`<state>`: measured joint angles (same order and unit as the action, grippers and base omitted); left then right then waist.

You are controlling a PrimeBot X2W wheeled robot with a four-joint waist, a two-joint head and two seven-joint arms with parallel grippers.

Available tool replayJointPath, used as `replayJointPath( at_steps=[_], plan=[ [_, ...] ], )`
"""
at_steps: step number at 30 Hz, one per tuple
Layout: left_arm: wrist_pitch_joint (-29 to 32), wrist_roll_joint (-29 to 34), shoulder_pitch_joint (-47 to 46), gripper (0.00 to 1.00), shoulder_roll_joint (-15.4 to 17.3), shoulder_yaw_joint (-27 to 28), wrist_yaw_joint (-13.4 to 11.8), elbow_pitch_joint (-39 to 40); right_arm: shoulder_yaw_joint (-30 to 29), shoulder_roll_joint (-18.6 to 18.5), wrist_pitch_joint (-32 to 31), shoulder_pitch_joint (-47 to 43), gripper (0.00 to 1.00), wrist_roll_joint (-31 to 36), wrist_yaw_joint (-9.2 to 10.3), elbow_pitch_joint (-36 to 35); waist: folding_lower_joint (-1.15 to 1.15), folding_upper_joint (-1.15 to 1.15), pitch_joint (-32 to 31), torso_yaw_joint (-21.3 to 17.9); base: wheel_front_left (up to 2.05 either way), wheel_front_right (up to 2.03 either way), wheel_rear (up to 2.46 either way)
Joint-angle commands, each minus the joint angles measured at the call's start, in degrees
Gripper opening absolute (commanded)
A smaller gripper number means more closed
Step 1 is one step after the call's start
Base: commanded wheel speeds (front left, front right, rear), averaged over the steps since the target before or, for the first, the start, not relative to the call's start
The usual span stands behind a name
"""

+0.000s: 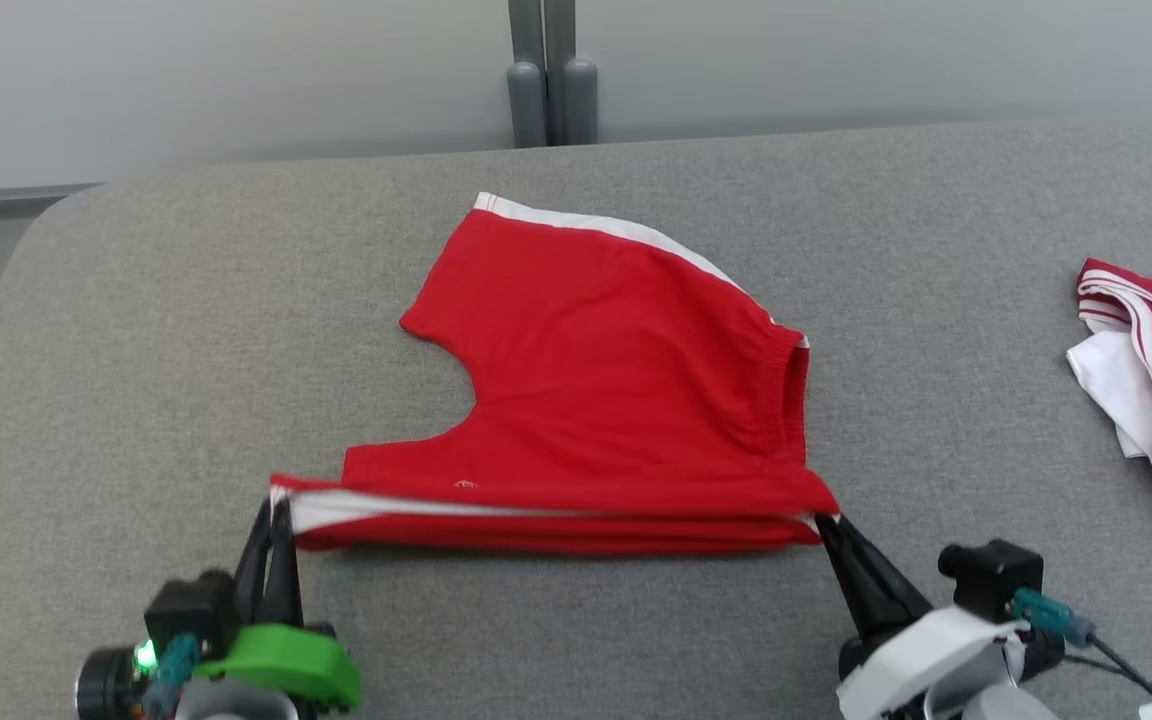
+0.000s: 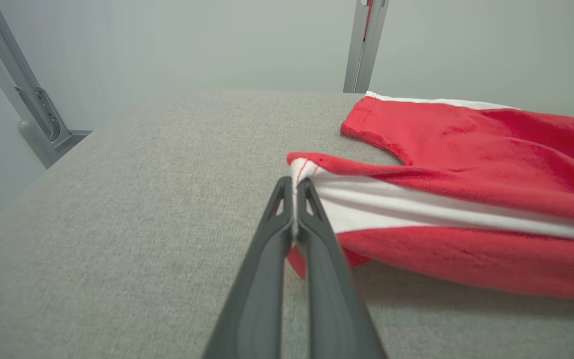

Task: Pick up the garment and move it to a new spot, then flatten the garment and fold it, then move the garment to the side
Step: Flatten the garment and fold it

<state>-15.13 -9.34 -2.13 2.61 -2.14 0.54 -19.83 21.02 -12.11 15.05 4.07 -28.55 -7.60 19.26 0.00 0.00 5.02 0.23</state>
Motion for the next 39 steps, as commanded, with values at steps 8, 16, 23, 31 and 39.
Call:
replayJointPath(
  at_steps=[8,16,23,31,39],
  plan=[
    [0.01,5.14,-19.81,0.0,0.52,-1.4,1.26,-5.84,-0.07,3.36,0.15,13.46,0.0,-4.78,0.16,3.56,0.0,0.0,9.37,-5.3,0.0,0.0,0.0],
    [0.02,8.81,-36.73,0.0,2.84,-1.85,-0.12,-16.1,0.4,6.63,0.16,25.06,0.0,-5.5,0.14,7.23,0.0,0.0,16.29,-10.07,0.0,0.0,0.0],
    [0.02,11.41,-47.87,0.0,5.62,-3.17,-1.66,-25.99,-1.82,8.57,0.16,31.67,0.0,-4.95,0.14,9.19,0.0,0.0,20.72,-13.28,0.0,0.0,0.0],
    [0.02,11.89,-55.68,0.0,7.1,-3.89,-4.61,-32.85,-2.86,9.16,0.16,35.78,0.0,-4.6,0.15,8.41,0.0,0.0,24.23,-15.01,0.0,0.0,0.0],
    [0.02,10.58,-58.49,1.0,6.43,-3.95,-5.75,-36.38,-4.19,9.11,0.16,38.52,1.0,-0.67,0.16,7.82,0.0,0.0,26.49,-15.19,0.0,0.0,0.0]
  ],
)
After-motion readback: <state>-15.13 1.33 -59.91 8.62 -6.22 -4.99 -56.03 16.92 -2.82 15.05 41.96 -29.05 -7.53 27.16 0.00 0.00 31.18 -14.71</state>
